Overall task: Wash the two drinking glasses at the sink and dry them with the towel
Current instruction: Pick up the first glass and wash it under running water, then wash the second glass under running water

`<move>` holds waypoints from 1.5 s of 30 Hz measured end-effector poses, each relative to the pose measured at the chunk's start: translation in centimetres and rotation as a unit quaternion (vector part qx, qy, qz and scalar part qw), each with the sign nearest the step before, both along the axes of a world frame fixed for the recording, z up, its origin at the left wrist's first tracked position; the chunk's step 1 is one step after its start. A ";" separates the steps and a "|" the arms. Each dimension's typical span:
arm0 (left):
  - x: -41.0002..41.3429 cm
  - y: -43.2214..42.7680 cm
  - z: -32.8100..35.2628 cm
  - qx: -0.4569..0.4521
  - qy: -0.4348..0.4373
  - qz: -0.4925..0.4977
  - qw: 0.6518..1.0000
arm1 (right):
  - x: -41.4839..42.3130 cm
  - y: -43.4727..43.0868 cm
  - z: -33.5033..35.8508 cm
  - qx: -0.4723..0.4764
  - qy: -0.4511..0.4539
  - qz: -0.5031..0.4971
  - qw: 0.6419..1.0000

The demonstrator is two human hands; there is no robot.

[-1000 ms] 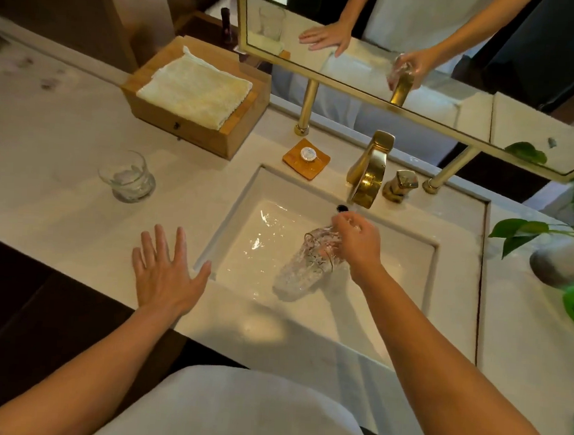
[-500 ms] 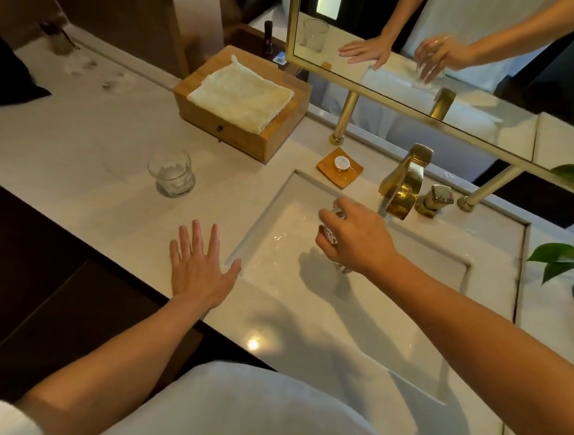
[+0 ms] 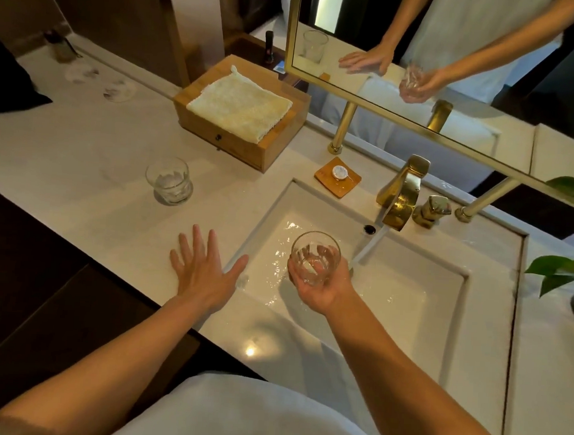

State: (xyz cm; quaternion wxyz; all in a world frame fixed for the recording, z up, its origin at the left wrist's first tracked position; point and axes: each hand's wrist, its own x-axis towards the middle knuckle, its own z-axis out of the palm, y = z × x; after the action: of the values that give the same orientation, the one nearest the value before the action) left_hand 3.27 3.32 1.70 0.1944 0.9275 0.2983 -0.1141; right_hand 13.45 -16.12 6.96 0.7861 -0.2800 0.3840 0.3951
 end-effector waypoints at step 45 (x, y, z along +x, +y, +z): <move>13.0 11.6 12.6 0.088 -0.105 0.014 0.991 | -6.7 0.0 -7.1 -0.371 -0.583 0.578 0.434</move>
State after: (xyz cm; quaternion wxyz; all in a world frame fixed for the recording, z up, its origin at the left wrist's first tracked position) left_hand 16.25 14.93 14.28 0.1442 0.9434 0.2982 0.0131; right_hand 6.71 -16.12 -0.12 0.2327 -0.8656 -0.3065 0.3205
